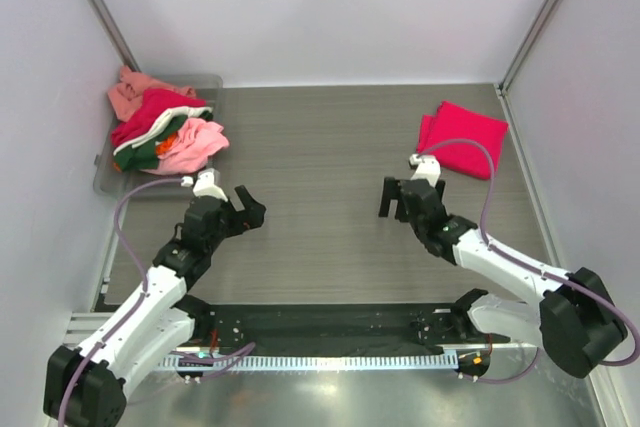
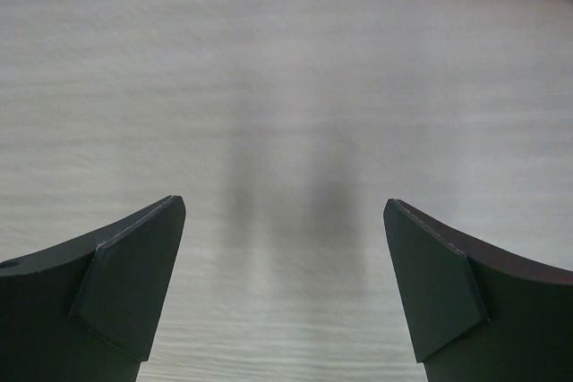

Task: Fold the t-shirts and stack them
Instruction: Reset both grippers

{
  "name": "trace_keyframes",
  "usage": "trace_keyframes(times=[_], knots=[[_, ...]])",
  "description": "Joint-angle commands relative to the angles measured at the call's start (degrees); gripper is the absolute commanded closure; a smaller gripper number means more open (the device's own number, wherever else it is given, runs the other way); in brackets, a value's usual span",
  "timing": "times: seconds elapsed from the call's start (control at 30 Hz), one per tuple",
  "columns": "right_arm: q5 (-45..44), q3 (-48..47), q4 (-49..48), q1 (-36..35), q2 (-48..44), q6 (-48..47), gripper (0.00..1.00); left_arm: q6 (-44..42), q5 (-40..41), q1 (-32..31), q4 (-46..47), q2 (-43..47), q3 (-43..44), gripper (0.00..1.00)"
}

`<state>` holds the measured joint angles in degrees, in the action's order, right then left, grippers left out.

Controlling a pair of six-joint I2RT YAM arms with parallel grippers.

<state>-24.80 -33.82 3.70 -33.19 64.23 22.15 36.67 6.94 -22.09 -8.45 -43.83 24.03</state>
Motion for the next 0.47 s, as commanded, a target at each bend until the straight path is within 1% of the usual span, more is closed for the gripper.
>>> trace_keyframes(times=[0.0,0.07,0.17,0.3,0.43], knots=[[-1.92,7.36,-12.05,0.23,-2.61,5.88,0.0,-2.48,0.97,-0.24,4.05,2.69,-3.02,0.0],[-3.84,7.72,-12.67,0.23,-2.27,9.46,0.0,-2.47,1.06,-0.15,5.02,3.14,-3.38,0.01],[-1.76,7.46,-12.93,0.32,-0.86,8.09,0.0,-2.3,1.58,-0.15,5.37,3.14,-3.64,0.0],[2.37,8.95,-16.79,0.23,-0.15,7.99,0.0,-2.3,1.5,-0.15,5.02,1.91,-2.94,0.01],[3.17,9.65,-17.76,0.23,-0.51,7.91,0.0,-2.3,2.02,-0.15,4.76,1.73,-2.94,0.01]])
